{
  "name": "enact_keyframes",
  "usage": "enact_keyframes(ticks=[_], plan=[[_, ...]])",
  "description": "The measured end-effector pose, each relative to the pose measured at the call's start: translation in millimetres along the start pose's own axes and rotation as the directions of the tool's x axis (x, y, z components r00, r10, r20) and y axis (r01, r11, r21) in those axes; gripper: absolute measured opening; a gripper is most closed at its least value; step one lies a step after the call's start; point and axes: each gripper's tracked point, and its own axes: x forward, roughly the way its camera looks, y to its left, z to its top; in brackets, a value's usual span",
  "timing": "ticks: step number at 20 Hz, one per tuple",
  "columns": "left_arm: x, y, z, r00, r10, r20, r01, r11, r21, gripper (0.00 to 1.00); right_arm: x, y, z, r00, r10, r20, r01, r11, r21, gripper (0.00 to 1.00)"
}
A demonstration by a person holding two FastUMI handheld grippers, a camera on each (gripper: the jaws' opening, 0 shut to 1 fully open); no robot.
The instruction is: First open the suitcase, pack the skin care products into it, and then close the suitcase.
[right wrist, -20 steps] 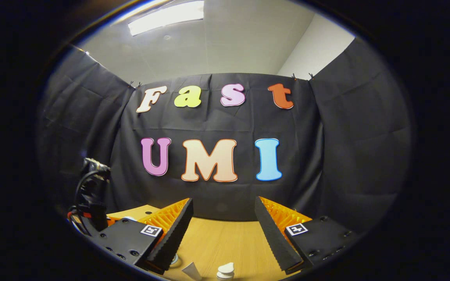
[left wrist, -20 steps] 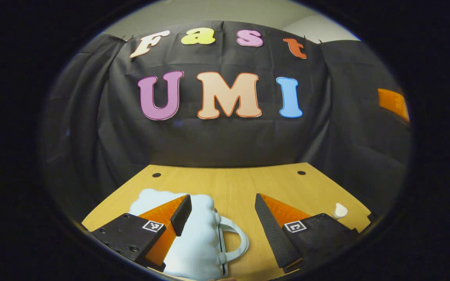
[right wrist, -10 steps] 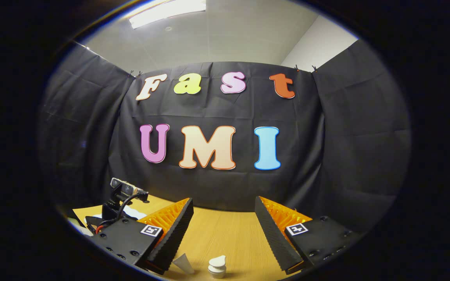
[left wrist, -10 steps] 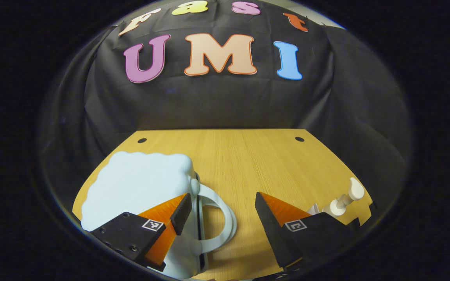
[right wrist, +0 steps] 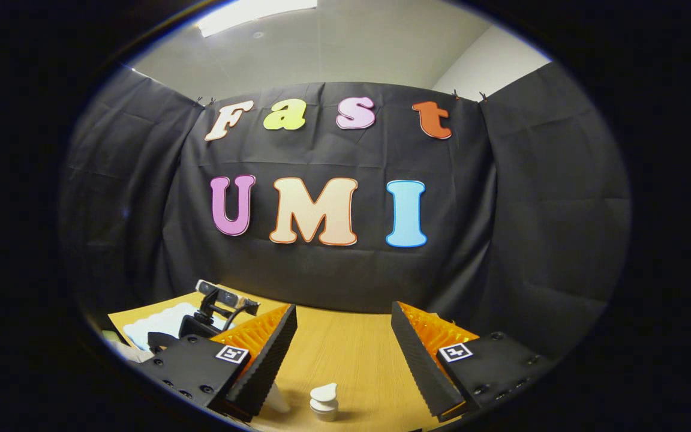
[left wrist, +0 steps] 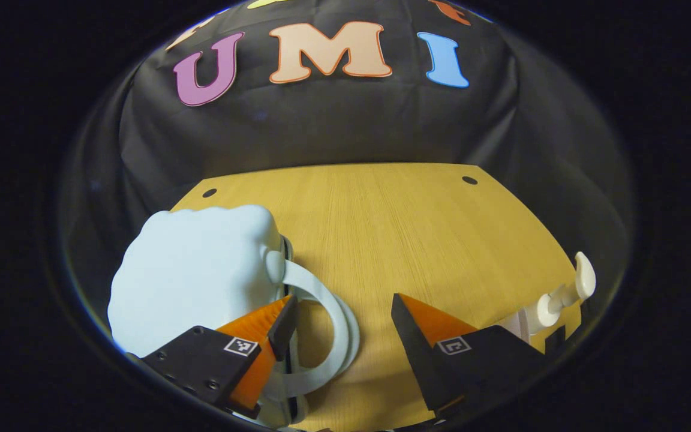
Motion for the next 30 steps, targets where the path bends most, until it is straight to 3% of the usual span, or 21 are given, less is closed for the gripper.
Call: enact_keyframes(ticks=[3,8,11,13,15,16,17,23,27,30], plan=[[5.6,-3.7,-6.6,0.999,0.023,-0.049,-0.023,1.000,-0.008,0.92,1.1,1.2,-1.3,1.000,0.000,0.001,0.000,1.000,-0.008,0.99],[16.8,-12.7,-30.8,0.987,-0.009,-0.163,-0.005,0.996,-0.087,0.89,2.1,1.6,-5.0,1.000,0.000,-0.002,0.000,1.000,-0.021,0.99],[19.3,-9.5,-31.3,0.984,-0.017,-0.178,-0.004,0.993,-0.116,0.85,1.9,2.2,-7.3,1.000,-0.002,-0.002,0.002,1.000,-0.025,0.99],[19.1,-5.6,-31.3,0.983,-0.008,-0.182,-0.017,0.991,-0.132,0.69,3.0,3.0,-7.7,1.000,-0.003,-0.001,0.003,1.000,-0.027,0.99],[19.8,6.2,-31.5,0.982,0.025,-0.188,-0.047,0.992,-0.117,0.37,3.9,4.8,-7.7,1.000,0.000,0.000,0.000,1.000,-0.027,0.99],[20.6,9.2,-32.6,0.982,0.031,-0.188,-0.054,0.991,-0.121,0.27,4.4,6.0,-7.7,1.000,0.002,0.001,-0.002,1.000,-0.027,0.99],[16.1,6.6,-29.6,0.981,0.010,-0.195,-0.036,0.991,-0.125,0.11,4.7,7.6,-7.4,1.000,0.005,0.004,-0.005,1.000,-0.028,0.99],[5.2,3.3,-14.1,0.985,-0.021,-0.170,0.015,0.999,-0.038,0.03,6.5,19.6,-4.8,0.999,0.029,0.022,-0.029,0.999,-0.028,0.99],[-20.0,13.7,11.8,0.990,-0.064,-0.124,0.053,0.994,-0.092,0.00,8.3,26.0,-5.8,0.999,0.041,0.026,-0.041,0.999,-0.014,0.99],[-35.5,19.3,30.6,0.994,-0.072,-0.086,0.066,0.995,-0.070,0.00,11.2,33.1,-5.3,0.998,0.054,0.029,-0.054,0.999,-0.002,0.99]])
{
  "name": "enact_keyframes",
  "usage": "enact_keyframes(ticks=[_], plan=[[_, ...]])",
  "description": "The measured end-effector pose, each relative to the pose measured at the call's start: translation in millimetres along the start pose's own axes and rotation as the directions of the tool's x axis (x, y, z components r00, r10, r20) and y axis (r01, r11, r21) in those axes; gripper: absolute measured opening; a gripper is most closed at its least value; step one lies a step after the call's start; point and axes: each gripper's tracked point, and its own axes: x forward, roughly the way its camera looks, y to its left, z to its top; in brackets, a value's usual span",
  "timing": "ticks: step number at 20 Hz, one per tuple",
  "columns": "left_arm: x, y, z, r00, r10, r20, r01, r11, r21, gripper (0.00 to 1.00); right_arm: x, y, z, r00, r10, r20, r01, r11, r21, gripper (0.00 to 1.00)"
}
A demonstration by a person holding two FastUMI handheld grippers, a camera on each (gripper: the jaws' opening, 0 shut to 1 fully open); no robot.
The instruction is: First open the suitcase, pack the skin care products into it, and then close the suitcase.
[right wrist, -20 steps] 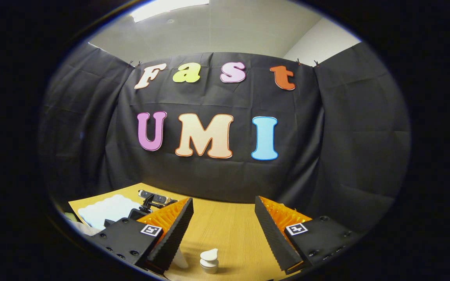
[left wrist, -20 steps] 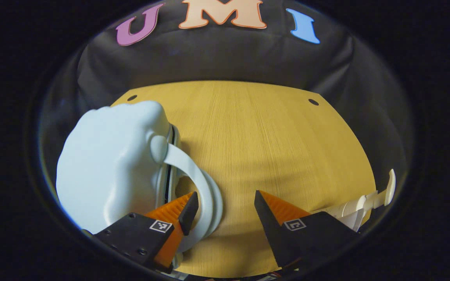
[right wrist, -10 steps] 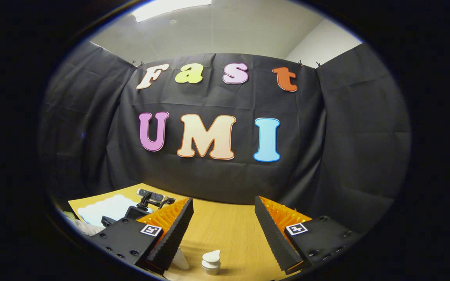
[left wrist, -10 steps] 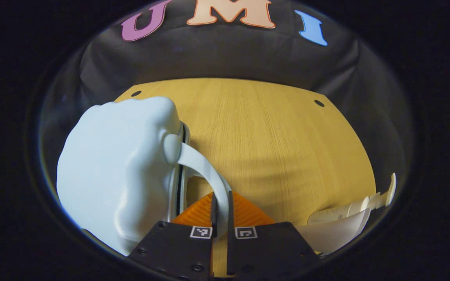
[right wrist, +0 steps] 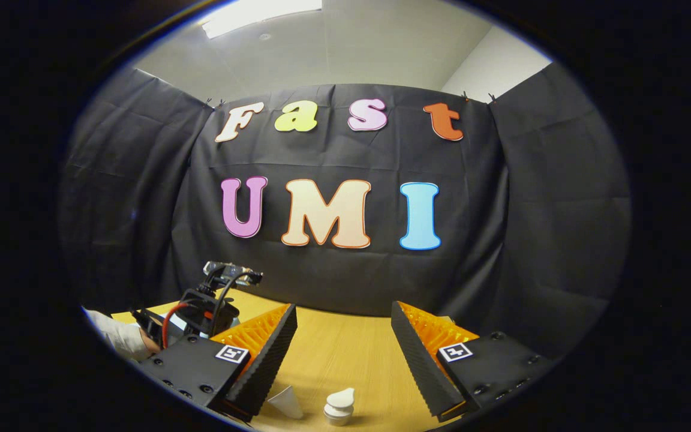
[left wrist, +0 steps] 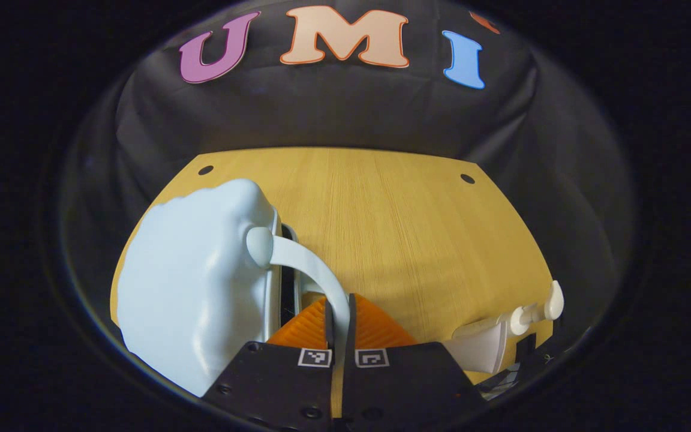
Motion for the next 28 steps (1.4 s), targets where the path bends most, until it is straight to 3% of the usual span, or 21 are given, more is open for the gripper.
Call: enact_keyframes(ticks=[3,8,19,25,28], plan=[[-21.3,11.3,20.4,0.999,-0.015,0.031,0.014,0.999,0.033,0.00,3.3,7.9,-0.4,1.000,0.016,0.008,-0.016,1.000,0.008,0.99],[-57.6,48.1,56.8,0.994,-0.022,0.106,0.022,1.000,0.001,0.00,14.9,32.2,-5.4,0.999,0.043,0.000,-0.043,0.998,0.045,0.99],[-113.9,187.3,111.9,0.964,0.120,0.239,-0.132,0.991,0.034,0.00,27.5,84.2,-3.6,0.999,0.046,0.012,-0.047,0.998,0.038,0.99],[-122.9,274.0,116.1,0.947,0.213,0.240,-0.236,0.969,0.069,0.00,31.4,121.1,-5.7,0.999,0.038,0.006,-0.039,0.998,0.044,0.99],[-124.3,312.7,112.9,0.943,0.234,0.236,-0.251,0.967,0.044,0.00,31.2,140.7,-3.2,0.999,0.051,0.008,-0.051,0.998,0.035,0.99]])
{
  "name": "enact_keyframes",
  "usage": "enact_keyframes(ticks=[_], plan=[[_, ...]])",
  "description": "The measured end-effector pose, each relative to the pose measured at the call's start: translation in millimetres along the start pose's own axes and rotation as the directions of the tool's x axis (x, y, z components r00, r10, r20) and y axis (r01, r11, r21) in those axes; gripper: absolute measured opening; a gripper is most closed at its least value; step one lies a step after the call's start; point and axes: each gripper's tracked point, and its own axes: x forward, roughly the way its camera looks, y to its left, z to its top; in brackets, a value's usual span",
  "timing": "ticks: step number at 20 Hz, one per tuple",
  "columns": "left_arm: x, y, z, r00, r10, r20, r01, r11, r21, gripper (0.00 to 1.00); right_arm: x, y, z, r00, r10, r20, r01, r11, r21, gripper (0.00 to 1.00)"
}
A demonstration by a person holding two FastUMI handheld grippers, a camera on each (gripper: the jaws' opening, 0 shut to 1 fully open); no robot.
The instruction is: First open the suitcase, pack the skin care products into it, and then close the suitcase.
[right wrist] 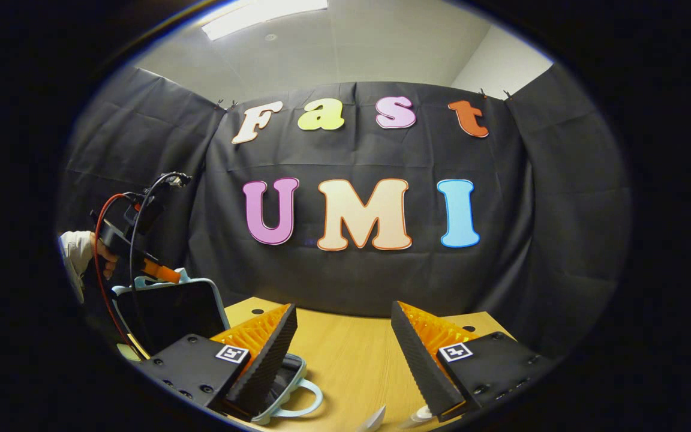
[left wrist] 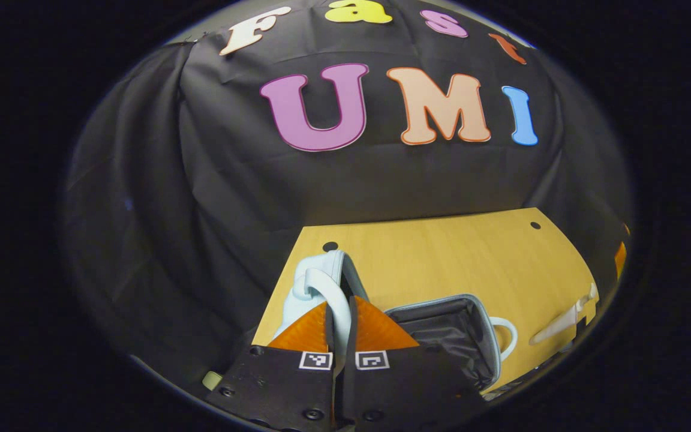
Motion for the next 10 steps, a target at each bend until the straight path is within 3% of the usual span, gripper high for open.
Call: enact_keyframes(ticks=[5,10], plan=[[23.5,77.1,-25.0,0.995,0.092,-0.039,-0.094,0.994,-0.052,0.00,-0.1,25.8,10.3,0.999,0.026,0.032,-0.025,1.000,-0.019,0.99],[52.4,124.8,-54.8,0.990,0.122,-0.073,-0.131,0.982,-0.134,0.00,5.0,37.2,5.3,0.999,0.034,0.008,-0.034,0.999,-0.025,0.99]])
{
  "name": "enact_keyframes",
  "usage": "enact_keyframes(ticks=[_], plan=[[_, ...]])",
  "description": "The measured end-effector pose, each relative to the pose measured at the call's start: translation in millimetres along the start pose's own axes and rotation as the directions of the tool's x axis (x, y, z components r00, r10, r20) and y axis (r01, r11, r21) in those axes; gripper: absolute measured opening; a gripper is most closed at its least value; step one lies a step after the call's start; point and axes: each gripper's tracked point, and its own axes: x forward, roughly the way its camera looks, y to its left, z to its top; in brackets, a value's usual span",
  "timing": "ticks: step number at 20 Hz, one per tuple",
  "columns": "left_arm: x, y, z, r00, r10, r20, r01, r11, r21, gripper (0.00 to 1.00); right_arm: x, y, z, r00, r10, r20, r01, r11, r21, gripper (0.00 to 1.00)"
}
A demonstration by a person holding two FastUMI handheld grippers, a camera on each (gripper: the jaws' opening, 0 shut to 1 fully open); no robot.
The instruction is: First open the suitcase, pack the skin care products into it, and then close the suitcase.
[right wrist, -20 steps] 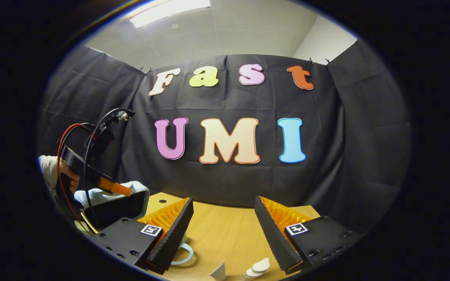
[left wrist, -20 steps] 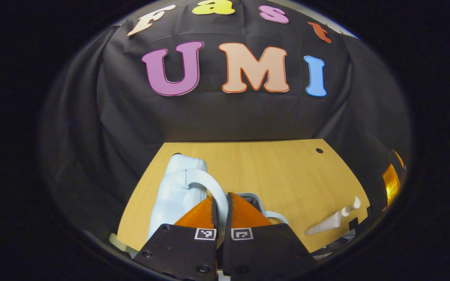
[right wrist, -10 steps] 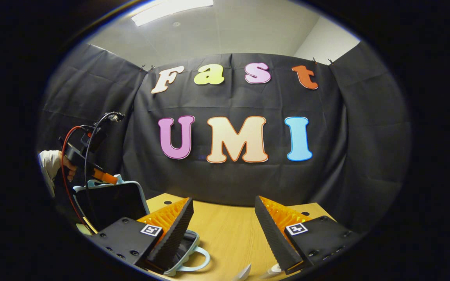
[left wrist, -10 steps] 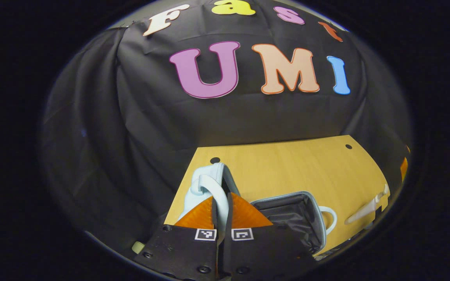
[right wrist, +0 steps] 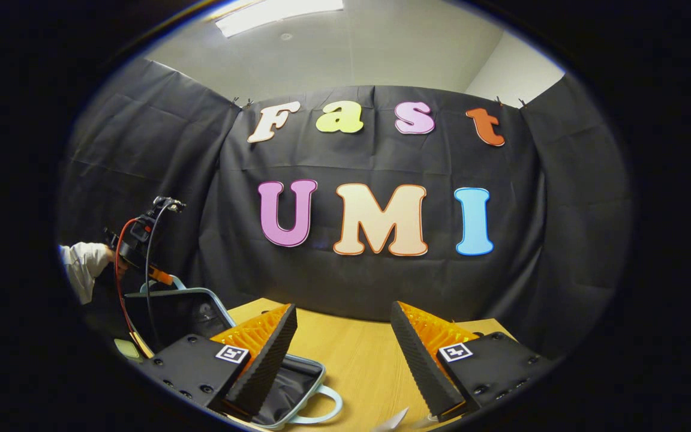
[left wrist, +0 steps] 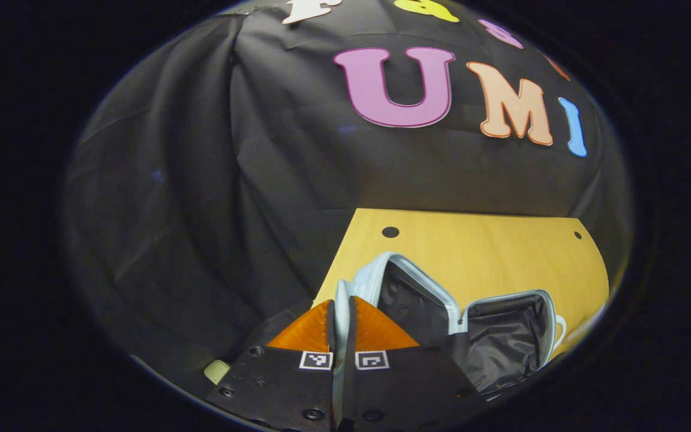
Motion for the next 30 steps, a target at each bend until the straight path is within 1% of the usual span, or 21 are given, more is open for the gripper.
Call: enact_keyframes(ticks=[2,6,9,10,11,12,13,14,17,18,20,21,23,24,26,27,30], plan=[[10.3,10.6,-7.8,1.000,0.005,-0.002,-0.005,0.999,-0.036,0.00,1.4,1.4,-0.8,1.000,-0.004,-0.006,0.004,1.000,-0.003,0.99],[33.9,26.1,-38.1,0.998,0.040,-0.042,-0.042,0.998,-0.053,0.00,4.1,0.5,-1.9,1.000,-0.019,-0.011,0.019,1.000,-0.007,0.99],[44.1,39.9,-56.5,0.996,0.054,-0.066,-0.060,0.993,-0.097,0.00,3.0,-1.3,-5.6,0.999,-0.032,-0.024,0.032,0.999,-0.007,0.99],[47.0,43.8,-59.8,0.996,0.064,-0.056,-0.070,0.991,-0.112,0.00,2.2,-2.2,-5.8,0.999,-0.035,-0.026,0.035,0.999,-0.007,0.99],[48.3,46.7,-62.7,0.996,0.080,-0.048,-0.085,0.989,-0.118,0.00,0.9,-2.6,-6.9,0.999,-0.038,-0.028,0.038,0.999,-0.009,0.99],[47.7,53.1,-64.4,0.991,0.128,-0.030,-0.131,0.986,-0.105,0.02,-0.2,-3.3,-7.0,0.999,-0.041,-0.032,0.040,0.999,-0.014,0.99],[47.7,64.0,-54.9,0.982,0.184,0.034,-0.181,0.980,-0.080,0.12,-1.2,-5.0,-8.1,0.998,-0.043,-0.034,0.042,0.999,-0.017,0.99],[43.0,69.3,-46.9,0.975,0.205,0.083,-0.199,0.977,-0.074,0.20,-1.5,-6.2,-8.6,0.998,-0.043,-0.038,0.043,0.999,-0.018,0.99],[21.3,63.9,-15.0,0.946,0.249,0.205,-0.231,0.967,-0.107,1.00,-5.6,-11.2,-7.9,0.998,-0.045,-0.047,0.045,0.999,-0.012,0.99],[7.4,55.6,-5.7,0.936,0.250,0.248,-0.228,0.967,-0.115,0.95,-8.2,-14.6,-4.7,0.998,-0.048,-0.043,0.048,0.999,-0.011,0.99],[-22.0,34.0,14.2,0.912,0.228,0.340,-0.200,0.973,-0.118,0.94,-14.9,-21.2,3.2,0.999,-0.046,-0.022,0.046,0.999,-0.009,0.99],[-39.4,22.8,22.5,0.900,0.223,0.374,-0.194,0.974,-0.113,0.94,-18.1,-24.8,5.9,0.999,-0.039,-0.009,0.039,0.999,-0.013,1.00],[-69.6,-3.6,36.6,0.873,0.209,0.440,-0.185,0.978,-0.098,0.94,-22.3,-32.0,8.0,1.000,-0.017,-0.003,0.017,0.999,-0.027,0.99],[-82.4,-16.4,42.4,0.865,0.193,0.463,-0.166,0.981,-0.099,0.94,-25.7,-37.9,8.6,1.000,-0.012,-0.005,0.012,0.999,-0.033,0.99],[-111.5,-49.5,53.1,0.848,0.146,0.509,-0.109,0.989,-0.103,0.94,-36.4,-51.7,15.5,1.000,-0.008,0.015,0.008,1.000,-0.026,0.99],[-124.7,-69.7,60.6,0.834,0.121,0.539,-0.083,0.992,-0.096,0.94,-41.4,-58.7,19.0,1.000,-0.008,0.027,0.008,1.000,-0.019,0.99],[-158.1,-137.5,74.1,0.804,0.032,0.594,-0.005,0.999,-0.047,0.94,-53.1,-81.3,25.2,0.999,-0.014,0.045,0.015,1.000,-0.012,0.99]])
